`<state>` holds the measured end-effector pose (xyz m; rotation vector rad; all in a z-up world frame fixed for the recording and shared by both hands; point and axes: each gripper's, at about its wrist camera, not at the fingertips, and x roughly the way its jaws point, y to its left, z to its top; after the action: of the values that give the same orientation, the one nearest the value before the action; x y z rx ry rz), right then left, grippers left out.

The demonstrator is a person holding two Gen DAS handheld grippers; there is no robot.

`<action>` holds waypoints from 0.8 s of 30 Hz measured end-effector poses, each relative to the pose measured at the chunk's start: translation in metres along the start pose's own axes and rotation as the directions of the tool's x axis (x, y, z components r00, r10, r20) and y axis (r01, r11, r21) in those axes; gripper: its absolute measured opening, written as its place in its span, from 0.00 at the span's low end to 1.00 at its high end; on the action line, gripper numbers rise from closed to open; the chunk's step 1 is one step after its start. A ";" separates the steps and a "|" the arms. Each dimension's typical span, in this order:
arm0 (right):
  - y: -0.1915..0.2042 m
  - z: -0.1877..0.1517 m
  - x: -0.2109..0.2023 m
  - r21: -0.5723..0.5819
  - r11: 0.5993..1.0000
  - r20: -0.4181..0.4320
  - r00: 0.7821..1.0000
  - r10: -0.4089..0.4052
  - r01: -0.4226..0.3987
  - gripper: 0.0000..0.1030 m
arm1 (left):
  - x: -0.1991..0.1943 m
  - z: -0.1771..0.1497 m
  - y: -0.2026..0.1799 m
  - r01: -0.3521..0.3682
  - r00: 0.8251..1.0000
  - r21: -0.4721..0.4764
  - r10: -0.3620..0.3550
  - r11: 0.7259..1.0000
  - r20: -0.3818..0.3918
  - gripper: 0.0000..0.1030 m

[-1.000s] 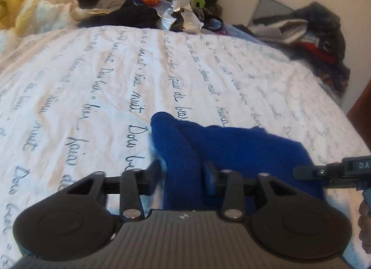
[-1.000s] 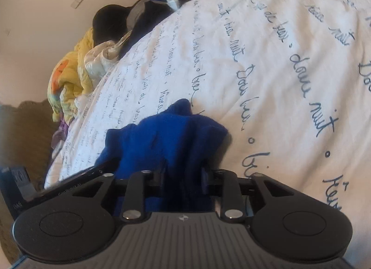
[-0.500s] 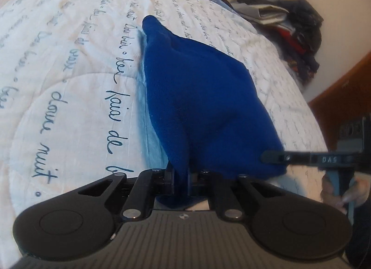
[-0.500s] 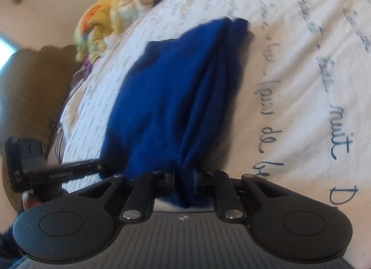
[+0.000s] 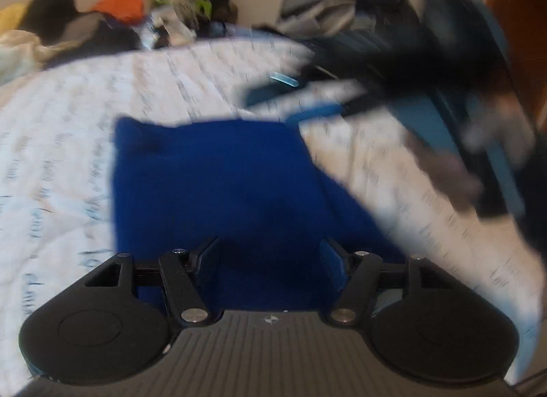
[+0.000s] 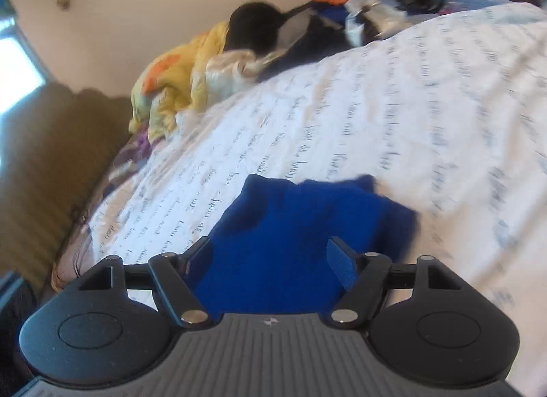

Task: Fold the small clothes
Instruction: 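Lower the folded blue sweater onto the bed and open both tools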

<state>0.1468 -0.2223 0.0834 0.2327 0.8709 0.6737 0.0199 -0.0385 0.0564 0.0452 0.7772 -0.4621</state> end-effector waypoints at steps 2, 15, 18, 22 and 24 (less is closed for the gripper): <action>-0.014 0.001 0.045 -0.062 0.994 -0.050 0.995 -0.088 0.084 0.70 | 0.013 -0.017 -0.012 -0.044 0.997 0.079 0.039 0.996 0.060 0.68; 0.095 0.035 0.134 -0.286 0.958 -0.203 0.978 -0.053 -0.007 0.71 | 0.015 -0.029 -0.008 -0.045 0.993 0.077 0.036 0.996 0.115 0.71; 0.094 0.019 0.176 -0.401 0.915 -0.126 0.986 -0.112 0.053 0.90 | 0.013 -0.037 -0.005 -0.057 0.992 0.078 0.047 0.995 0.120 0.71; 0.115 0.002 0.195 -0.517 0.844 -0.088 0.972 -0.219 0.143 1.00 | 0.013 -0.037 -0.003 -0.059 0.992 0.068 0.050 0.996 0.120 0.72; 0.117 -0.004 0.182 -0.514 0.838 -0.070 0.965 -0.253 0.182 0.99 | 0.014 -0.038 -0.003 -0.059 0.991 0.073 0.050 0.996 0.124 0.72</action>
<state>0.1738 -0.0174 0.0192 -0.3874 0.8046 0.6839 0.0020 -0.0390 0.0202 0.1081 0.6366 -0.4383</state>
